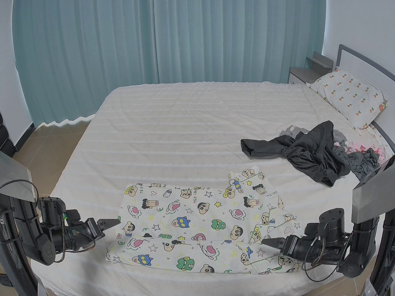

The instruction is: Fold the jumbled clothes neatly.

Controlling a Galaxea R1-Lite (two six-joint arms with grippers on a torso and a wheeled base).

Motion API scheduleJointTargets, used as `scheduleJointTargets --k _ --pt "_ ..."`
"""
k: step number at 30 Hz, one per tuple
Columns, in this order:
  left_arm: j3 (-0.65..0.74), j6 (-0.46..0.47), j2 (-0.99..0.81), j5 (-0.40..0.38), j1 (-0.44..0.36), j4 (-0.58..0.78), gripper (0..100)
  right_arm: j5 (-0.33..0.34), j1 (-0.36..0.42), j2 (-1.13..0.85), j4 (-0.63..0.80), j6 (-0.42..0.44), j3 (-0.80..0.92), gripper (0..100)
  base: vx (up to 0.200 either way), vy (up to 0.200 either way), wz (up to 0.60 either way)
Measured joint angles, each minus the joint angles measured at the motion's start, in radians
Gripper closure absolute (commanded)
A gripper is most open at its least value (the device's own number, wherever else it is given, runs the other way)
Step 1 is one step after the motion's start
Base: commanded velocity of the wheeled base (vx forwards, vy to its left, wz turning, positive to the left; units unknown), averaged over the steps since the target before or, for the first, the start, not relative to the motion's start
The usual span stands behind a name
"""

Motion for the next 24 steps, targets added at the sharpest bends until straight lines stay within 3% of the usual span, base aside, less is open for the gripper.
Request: scheduleJointTargets --k 4,16,24 --pt "0.0 -0.002 -0.002 0.0 -0.003 0.0 0 -0.013 0.019 0.0 -0.028 0.005 0.001 0 0.0 0.0 0.0" --pt "0.0 -0.046 -0.039 0.003 -0.015 0.0 0 0.008 -0.167 -0.061 -0.033 -0.096 -0.05 0 0.0 0.0 0.0" --pt "-0.023 -0.036 -0.046 0.018 -0.02 -0.024 0 0.016 -0.193 -0.069 -0.033 -0.099 -0.056 0 0.0 0.0 0.0"
